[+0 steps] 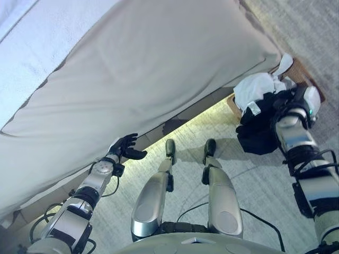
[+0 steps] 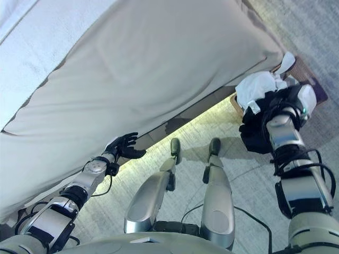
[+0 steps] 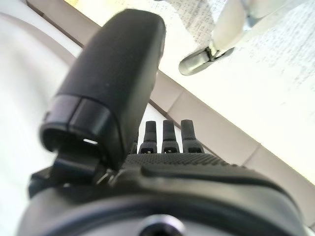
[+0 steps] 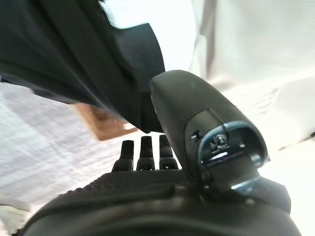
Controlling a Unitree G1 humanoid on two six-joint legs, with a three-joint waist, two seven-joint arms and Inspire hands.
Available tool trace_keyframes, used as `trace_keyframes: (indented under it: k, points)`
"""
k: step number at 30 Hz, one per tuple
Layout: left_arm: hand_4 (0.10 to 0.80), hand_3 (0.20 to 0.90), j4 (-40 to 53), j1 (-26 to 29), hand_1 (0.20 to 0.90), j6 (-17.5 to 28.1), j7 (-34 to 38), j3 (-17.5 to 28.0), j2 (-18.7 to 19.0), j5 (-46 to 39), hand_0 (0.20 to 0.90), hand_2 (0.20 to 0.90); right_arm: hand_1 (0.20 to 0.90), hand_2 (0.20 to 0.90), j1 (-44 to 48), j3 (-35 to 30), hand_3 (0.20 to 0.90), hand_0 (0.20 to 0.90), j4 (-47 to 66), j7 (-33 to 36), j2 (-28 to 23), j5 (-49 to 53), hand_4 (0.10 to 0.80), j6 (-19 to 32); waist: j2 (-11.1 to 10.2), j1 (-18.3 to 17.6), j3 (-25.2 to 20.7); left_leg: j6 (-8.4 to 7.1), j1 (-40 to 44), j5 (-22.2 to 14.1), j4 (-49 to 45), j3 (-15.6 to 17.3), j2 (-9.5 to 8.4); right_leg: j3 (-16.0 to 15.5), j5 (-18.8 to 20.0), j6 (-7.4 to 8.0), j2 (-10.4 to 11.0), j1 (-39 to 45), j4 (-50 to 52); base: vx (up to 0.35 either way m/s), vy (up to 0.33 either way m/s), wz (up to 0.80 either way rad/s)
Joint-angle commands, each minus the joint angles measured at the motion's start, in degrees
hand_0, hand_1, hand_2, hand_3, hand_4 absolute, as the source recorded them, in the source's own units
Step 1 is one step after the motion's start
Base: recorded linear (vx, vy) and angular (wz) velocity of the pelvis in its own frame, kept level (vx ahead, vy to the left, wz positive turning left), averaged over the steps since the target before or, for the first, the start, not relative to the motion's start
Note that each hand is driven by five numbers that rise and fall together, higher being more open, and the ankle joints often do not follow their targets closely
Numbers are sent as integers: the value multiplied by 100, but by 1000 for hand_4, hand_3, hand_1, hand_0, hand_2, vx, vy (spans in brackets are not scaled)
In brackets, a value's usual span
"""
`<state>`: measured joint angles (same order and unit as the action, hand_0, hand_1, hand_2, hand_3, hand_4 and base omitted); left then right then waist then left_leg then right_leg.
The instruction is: Pick up the clothes from the bed and place them into the basket
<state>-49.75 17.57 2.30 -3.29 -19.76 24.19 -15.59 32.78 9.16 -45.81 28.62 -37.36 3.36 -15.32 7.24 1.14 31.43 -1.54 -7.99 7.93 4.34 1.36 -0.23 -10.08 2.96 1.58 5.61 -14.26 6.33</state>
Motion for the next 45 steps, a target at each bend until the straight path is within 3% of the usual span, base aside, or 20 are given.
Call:
trace_keyframes:
  k: [1,4,8,15,21,24,30,33,36,45]
  points:
    - [800,900,-423,-691,900,-13,-122,174,-57,322,900,900,900,900,-803,-108,900,900,43,240,93,-44,800,508,-369,-145,-1223,32,-105,-465,-36,397,79,199,-139,151,-130,223,-316,185,81,-1]
    - [800,900,-657,-1068,900,-54,-235,422,-160,624,900,900,900,900,-1777,-370,900,900,-517,-33,508,-240,800,998,-589,-99,-1792,80,358,-602,8,401,86,173,-71,213,-152,783,-612,261,82,-2]
    - [800,900,-984,-1306,900,-35,-355,605,-251,957,900,900,900,900,-2260,-514,900,900,-963,-97,856,-141,800,1120,-729,-40,-2288,131,749,-724,57,409,82,136,-56,226,-173,1194,-768,192,100,-1]
    - [800,900,-1652,-1570,900,-17,-362,905,-395,1232,900,900,900,900,-2760,-747,900,900,-1430,-187,1424,-185,800,1631,-886,-54,-2752,168,1309,-953,66,399,81,147,-122,225,-212,1815,-945,123,78,-1]
    - [800,900,-1785,-1662,900,-66,-436,1013,-391,1250,900,900,900,900,-2835,-766,900,900,-1294,-249,1375,-354,800,1589,-930,-59,-2850,179,1476,-1026,66,379,77,199,-166,226,-222,2006,-986,59,22,-7]
    - [800,900,-1792,-1668,900,-66,-431,990,-402,1126,900,900,900,900,-2758,-793,900,900,-1207,-266,1244,-458,800,1714,-936,-19,-2847,182,1514,-1043,66,380,73,138,-160,223,-216,2071,-1026,20,10,-5]
    - [800,900,-1710,-1863,900,-148,-371,1019,-420,1073,900,900,900,900,-2477,-1159,900,900,704,-163,448,-482,800,1528,-955,-23,-2816,193,1564,-1079,66,397,70,105,-191,217,-201,2122,-1018,11,8,0]
    - [800,900,-1835,-1830,900,-73,-336,982,-447,946,900,900,900,900,-2206,-1328,900,900,1040,-129,124,-647,800,1762,-946,-15,-2801,194,1570,-1100,66,398,60,75,-207,223,-195,2126,-1022,-14,9,-1]
    - [800,900,-1879,-1846,900,-41,-306,955,-489,910,900,900,900,900,-1928,-1441,900,900,1450,-182,-225,-790,800,1685,-940,5,-2825,192,1601,-1123,66,399,59,52,-245,217,-188,2160,-1016,21,15,1]
    - [800,900,-1943,-1750,900,-5,-286,860,-532,862,900,900,900,900,-713,-1150,900,900,1619,-302,-1028,-970,800,1138,-1001,103,-2829,139,1609,-1120,66,393,84,-32,-305,192,-174,2190,-997,3,-3,3]
